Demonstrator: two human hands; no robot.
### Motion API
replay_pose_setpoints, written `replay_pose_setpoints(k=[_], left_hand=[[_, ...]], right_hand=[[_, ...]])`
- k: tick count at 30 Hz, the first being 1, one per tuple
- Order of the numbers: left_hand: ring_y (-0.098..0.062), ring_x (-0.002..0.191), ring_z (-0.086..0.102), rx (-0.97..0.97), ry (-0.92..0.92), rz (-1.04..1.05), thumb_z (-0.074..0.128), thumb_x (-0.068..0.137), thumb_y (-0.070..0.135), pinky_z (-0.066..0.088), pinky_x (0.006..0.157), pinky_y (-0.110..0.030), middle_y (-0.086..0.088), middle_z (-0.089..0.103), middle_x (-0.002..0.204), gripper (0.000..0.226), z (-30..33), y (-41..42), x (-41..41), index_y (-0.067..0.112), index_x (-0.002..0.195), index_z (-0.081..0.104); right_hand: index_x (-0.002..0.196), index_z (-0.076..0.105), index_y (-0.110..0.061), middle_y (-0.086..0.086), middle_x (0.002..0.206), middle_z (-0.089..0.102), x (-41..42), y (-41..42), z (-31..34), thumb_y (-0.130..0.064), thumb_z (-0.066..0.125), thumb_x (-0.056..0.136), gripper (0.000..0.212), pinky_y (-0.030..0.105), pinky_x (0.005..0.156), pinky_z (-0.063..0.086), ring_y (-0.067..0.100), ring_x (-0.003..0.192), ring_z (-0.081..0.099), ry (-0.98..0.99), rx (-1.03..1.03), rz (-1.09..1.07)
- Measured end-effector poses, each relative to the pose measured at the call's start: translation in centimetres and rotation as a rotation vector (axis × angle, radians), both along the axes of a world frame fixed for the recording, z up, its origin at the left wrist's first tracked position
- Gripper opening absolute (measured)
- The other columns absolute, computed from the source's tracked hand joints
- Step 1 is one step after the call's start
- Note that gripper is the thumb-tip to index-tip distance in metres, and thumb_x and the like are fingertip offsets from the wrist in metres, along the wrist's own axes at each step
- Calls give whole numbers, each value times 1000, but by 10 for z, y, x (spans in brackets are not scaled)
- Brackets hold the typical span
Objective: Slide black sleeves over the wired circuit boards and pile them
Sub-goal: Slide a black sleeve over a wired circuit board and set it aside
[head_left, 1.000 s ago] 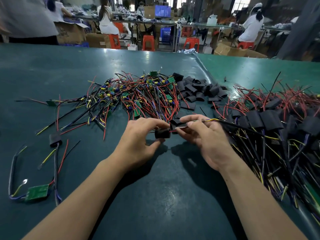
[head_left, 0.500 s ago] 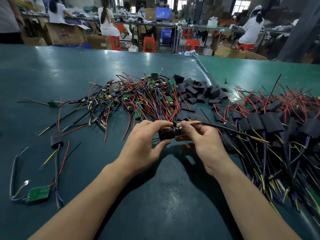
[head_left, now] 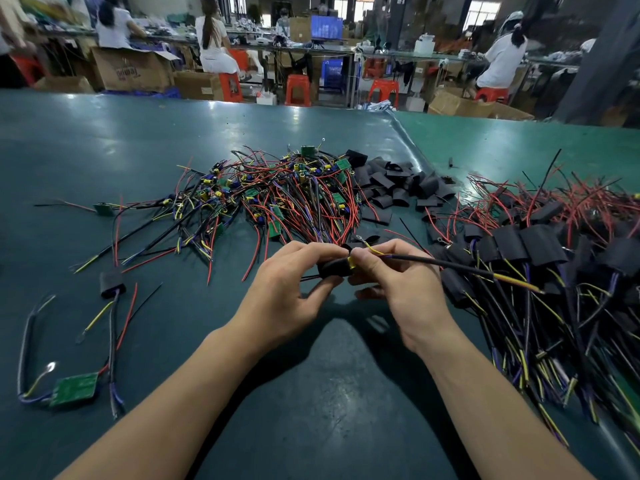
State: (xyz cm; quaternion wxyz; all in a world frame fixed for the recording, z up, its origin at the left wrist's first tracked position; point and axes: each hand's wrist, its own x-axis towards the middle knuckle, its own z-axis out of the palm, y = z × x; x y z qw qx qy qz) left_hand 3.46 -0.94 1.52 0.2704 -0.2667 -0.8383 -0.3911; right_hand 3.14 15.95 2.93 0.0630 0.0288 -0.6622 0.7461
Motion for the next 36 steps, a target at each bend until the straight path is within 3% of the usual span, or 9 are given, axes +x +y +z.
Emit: replay_pose_setpoints(k=[3, 7, 14, 22, 27, 30, 33, 36], left_hand=[[-15, 98, 64, 20, 12, 10, 80, 81, 11, 53, 86, -35, 4, 70, 104, 34, 0, 0, 0, 12, 114, 70], [-18, 97, 63, 13, 13, 12, 82, 78, 7, 52, 86, -36, 4, 68, 103, 36, 0, 0, -1, 10, 111, 70], [-16, 97, 64, 2, 30, -10, 84, 76, 9, 53, 87, -33, 0, 69, 103, 39, -2, 2, 0, 9, 112, 70], [-14, 95, 64, 12, 59, 34, 84, 76, 11, 54, 83, -33, 4, 69, 101, 38, -3, 2, -2, 13, 111, 70], [-13, 96, 63, 17, 63, 19, 83, 77, 10, 53, 85, -30, 1, 69, 102, 37, -1, 2, -2, 10, 112, 70], [-16, 99, 63, 16, 65, 1, 84, 76, 9, 52, 88, -33, 0, 69, 106, 39, 0, 1, -1, 9, 113, 69], [-23, 105, 61, -18, 170, 61, 85, 77, 17, 49, 95, -34, -1, 69, 113, 41, 2, 2, 0, 7, 113, 69], [-27, 101, 59, 22, 263, 179, 82, 80, 22, 48, 94, -38, 1, 69, 108, 34, 3, 0, -3, 8, 109, 70]], right_hand=[[70, 70, -23, 8, 81, 74, 0, 2, 2, -17, 74, 85, 16, 25, 53, 51, 19, 71, 70, -49, 20, 47], [75, 77, -19, 6, 83, 75, 0, 8, 6, -18, 74, 85, 10, 26, 53, 52, 18, 73, 71, -146, -17, 118], [68, 77, -18, 4, 73, 73, 2, 1, 0, -18, 79, 80, 12, 21, 51, 49, 10, 65, 65, -172, 7, -2], [79, 70, -11, 3, 72, 71, 3, -3, 1, -16, 80, 77, 11, 21, 45, 46, 9, 59, 63, -226, -87, -15], [92, 70, -15, 1, 81, 72, 0, -2, 0, -35, 75, 74, 27, 24, 46, 49, 11, 62, 64, -306, -124, 165], [82, 76, -17, 4, 79, 70, 1, -2, -1, -47, 76, 65, 35, 24, 45, 49, 10, 57, 59, -256, 26, 243], [77, 80, -21, 0, 70, 71, 2, -2, 0, -41, 73, 70, 22, 19, 45, 48, 7, 51, 54, -137, 58, 155], [81, 75, -10, 2, 66, 70, -7, 9, 6, -21, 72, 84, 12, 19, 47, 51, 9, 50, 59, -22, -115, -126]])
